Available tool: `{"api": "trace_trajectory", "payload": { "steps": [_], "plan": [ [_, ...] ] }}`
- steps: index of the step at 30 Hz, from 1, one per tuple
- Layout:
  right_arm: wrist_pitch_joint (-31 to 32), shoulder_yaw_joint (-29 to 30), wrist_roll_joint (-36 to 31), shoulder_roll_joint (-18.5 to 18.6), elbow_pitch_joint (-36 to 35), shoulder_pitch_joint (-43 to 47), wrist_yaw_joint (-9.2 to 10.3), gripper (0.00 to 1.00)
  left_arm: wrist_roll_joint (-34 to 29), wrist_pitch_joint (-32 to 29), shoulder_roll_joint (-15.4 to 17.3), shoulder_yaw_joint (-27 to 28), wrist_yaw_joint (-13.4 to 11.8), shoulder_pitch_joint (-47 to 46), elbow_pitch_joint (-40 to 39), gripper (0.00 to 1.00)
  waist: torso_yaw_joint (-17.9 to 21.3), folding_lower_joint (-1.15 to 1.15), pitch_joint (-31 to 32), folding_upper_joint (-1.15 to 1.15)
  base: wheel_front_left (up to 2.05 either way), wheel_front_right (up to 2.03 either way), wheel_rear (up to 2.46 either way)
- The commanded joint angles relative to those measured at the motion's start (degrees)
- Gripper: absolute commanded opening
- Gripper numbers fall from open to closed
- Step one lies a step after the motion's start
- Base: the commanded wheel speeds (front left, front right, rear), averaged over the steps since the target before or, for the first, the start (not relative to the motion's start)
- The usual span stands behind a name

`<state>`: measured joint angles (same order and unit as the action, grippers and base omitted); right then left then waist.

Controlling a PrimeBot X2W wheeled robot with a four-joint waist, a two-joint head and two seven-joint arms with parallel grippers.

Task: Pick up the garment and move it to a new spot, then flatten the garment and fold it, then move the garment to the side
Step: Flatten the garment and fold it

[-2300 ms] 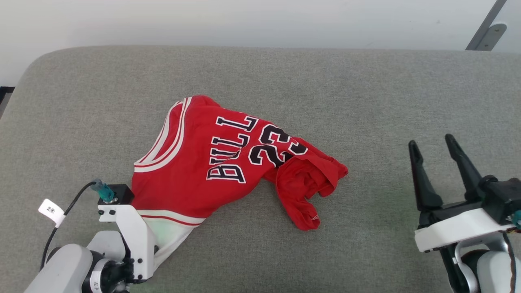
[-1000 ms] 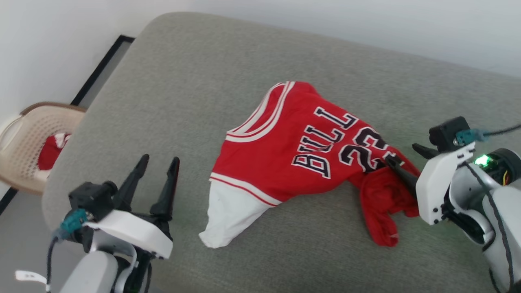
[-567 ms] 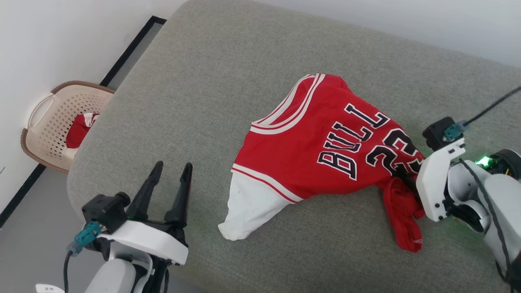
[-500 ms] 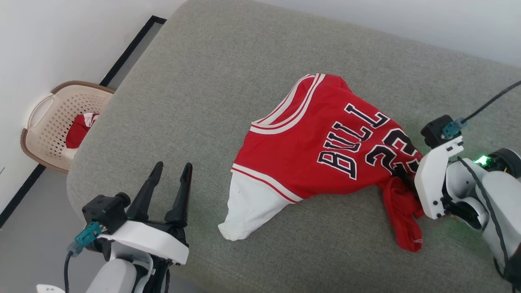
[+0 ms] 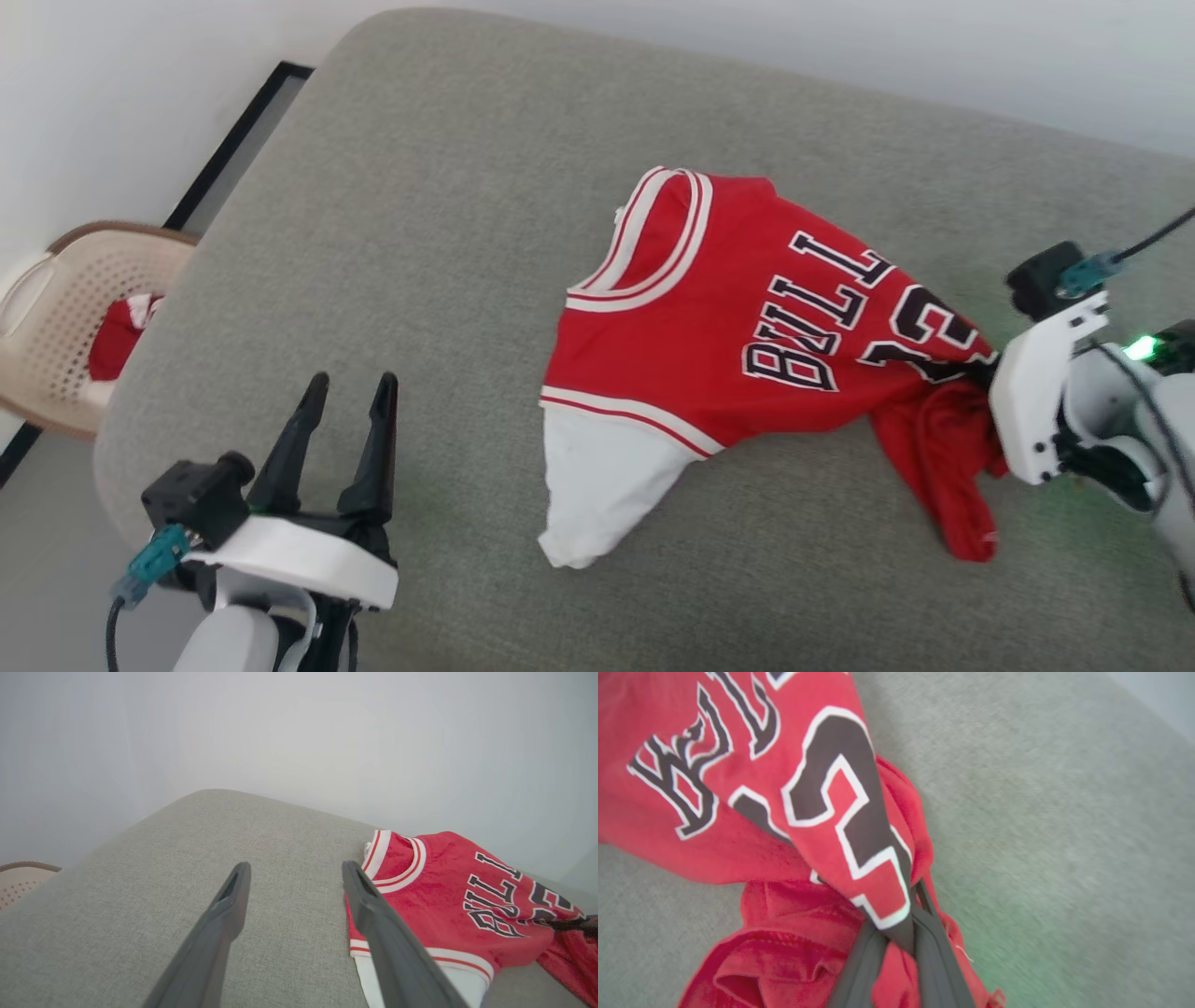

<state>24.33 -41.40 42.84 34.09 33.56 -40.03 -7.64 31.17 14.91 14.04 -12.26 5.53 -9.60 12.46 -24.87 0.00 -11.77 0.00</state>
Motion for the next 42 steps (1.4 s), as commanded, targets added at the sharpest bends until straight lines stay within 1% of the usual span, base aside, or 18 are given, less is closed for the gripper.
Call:
{"api": "trace_trajectory", "payload": {
  "steps": [1, 7, 11, 15, 18, 21, 27, 29, 32, 39, 42],
  "plan": [
    [-0.63, 0.19, 0.63, 1.18, -1.13, 0.41, 0.28, 0.00, -0.63, 0.36, -0.03, 0.51, 0.30, 1.23, -0.21, 1.00, 1.35, 0.00, 0.95, 0.00, 0.00, 0.00, 0.00],
    [-0.76, 3.40, 1.87, 6.16, -4.87, 4.27, 0.27, 0.00, -0.74, 0.34, 0.35, 2.04, 0.58, 3.41, -0.71, 1.00, 4.41, 0.00, 2.92, 0.00, 0.00, 0.00, 0.00],
    [0.20, 7.48, 1.89, 8.97, -7.28, 8.78, 0.23, 0.00, -0.73, 0.34, 0.71, 2.92, 0.32, 4.74, -0.99, 1.00, 6.12, 0.00, 3.94, 0.00, 0.00, 0.00, 0.00],
    [0.03, 12.82, 1.04, 9.15, -9.35, 14.05, 0.22, 0.00, -0.26, 0.34, 0.91, 3.48, 0.20, 5.98, -0.98, 1.00, 7.40, 0.00, 4.65, 0.00, 0.00, 0.00, 0.00],
    [-0.70, 16.09, -0.55, 7.85, -10.68, 17.61, 0.22, 0.00, -0.24, 0.34, 1.05, 3.70, 0.06, 6.46, -0.85, 1.00, 7.96, 0.00, 4.92, 0.00, 0.00, 0.00, 0.00],
    [-0.51, 18.06, -1.81, 5.95, -12.69, 20.54, 0.21, 0.00, 0.01, 0.34, 1.08, 3.68, 0.03, 6.62, -0.58, 1.00, 8.36, 0.00, 5.26, 0.00, 0.00, 0.00, 0.00],
    [2.61, 20.73, -4.58, 2.05, -16.52, 25.47, 0.21, 0.00, 0.19, 0.18, 1.25, 3.40, -0.01, 6.66, -0.12, 1.00, 8.72, 0.00, 5.86, 0.00, 0.00, 0.00, 0.00],
    [3.63, 21.26, -5.87, 1.38, -18.02, 26.81, 0.21, 0.00, 0.26, 0.15, 1.33, 3.26, 0.01, 6.47, -0.01, 1.00, 8.68, 0.00, 5.92, 0.00, 0.00, 0.00, 0.00],
    [3.85, 21.00, -7.55, 0.21, -21.93, 28.51, 0.18, 0.00, 0.43, 0.16, 1.46, 3.35, -0.01, 6.40, 0.00, 1.00, 8.69, 0.00, 5.86, 0.00, 0.00, 0.00, 0.00],
    [5.89, 16.82, -10.41, -1.28, -32.27, 31.20, 0.17, 0.00, 0.64, 0.22, 1.24, 3.58, -0.08, 6.36, 0.05, 1.00, 8.63, 0.00, 5.33, 0.00, 0.00, 0.00, 0.00],
    [6.77, 14.71, -11.51, -1.89, -34.48, 31.22, 0.17, 0.00, 0.57, 0.24, 1.13, 3.51, -0.04, 6.20, 0.10, 1.00, 8.52, 0.00, 5.16, 0.00, 0.00, 0.00, 0.00]
  ]
}}
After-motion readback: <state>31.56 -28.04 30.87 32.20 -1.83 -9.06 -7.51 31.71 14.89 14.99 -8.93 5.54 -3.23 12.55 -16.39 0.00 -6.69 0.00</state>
